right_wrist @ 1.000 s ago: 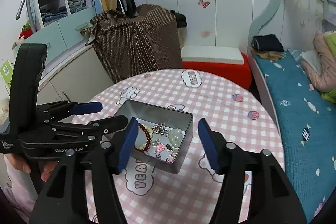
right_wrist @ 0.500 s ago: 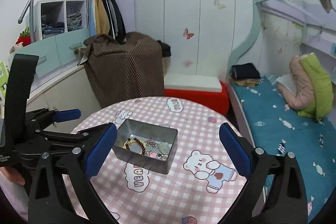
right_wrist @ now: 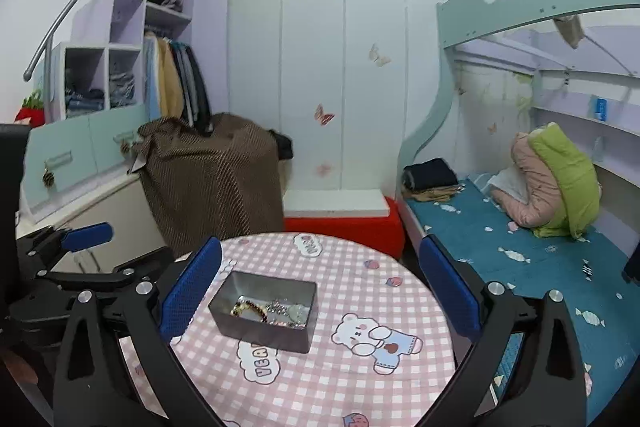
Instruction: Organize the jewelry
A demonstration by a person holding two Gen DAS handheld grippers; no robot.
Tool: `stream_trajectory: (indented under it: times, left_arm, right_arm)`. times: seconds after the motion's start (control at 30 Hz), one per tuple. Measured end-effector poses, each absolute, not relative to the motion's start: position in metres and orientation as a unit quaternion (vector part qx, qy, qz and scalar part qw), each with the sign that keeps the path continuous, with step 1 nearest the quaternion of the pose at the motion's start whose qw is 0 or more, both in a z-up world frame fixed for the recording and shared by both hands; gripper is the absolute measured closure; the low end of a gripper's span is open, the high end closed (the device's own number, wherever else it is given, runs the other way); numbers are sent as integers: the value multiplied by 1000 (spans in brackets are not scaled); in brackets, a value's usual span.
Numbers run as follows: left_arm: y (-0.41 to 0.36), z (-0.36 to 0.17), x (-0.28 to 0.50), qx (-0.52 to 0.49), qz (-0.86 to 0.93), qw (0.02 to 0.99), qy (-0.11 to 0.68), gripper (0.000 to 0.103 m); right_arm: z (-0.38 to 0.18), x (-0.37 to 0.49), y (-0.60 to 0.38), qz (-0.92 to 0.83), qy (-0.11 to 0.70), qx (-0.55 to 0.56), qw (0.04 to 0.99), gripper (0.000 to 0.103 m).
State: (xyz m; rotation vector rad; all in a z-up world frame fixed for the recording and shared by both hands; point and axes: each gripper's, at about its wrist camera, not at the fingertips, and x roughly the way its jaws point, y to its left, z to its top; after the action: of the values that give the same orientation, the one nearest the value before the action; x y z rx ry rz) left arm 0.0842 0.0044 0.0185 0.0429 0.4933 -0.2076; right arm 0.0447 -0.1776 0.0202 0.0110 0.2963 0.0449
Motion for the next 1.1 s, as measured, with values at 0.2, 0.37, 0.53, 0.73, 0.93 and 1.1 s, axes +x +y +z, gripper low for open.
stream_trajectory:
  times: [0.2,0.37,0.53,0.73,0.93,1.1]
  left_arm:
    - [6,29,68,17,-102,968,228,13]
    - [5,33,58,16,-95,972,216,12]
    - [6,37,50,12,-89,974,206,12]
    - [6,42,42,15,-88,977,193,11]
    - [5,46,36,21,-85,979,183,11]
    - [7,46,33,24,-84,980,180,10]
  right_arm:
    - [26,32,-178,16,128,7,992,8]
    - [26,24,-177,10,112,11,994,8]
    - [27,18,-177,4,100,9,995,8]
    - [30,13,-181,2,92,20,996,8]
    - [31,7,-182,2,86,23,996,8]
    - [30,5,-182,3,86,20,996,8]
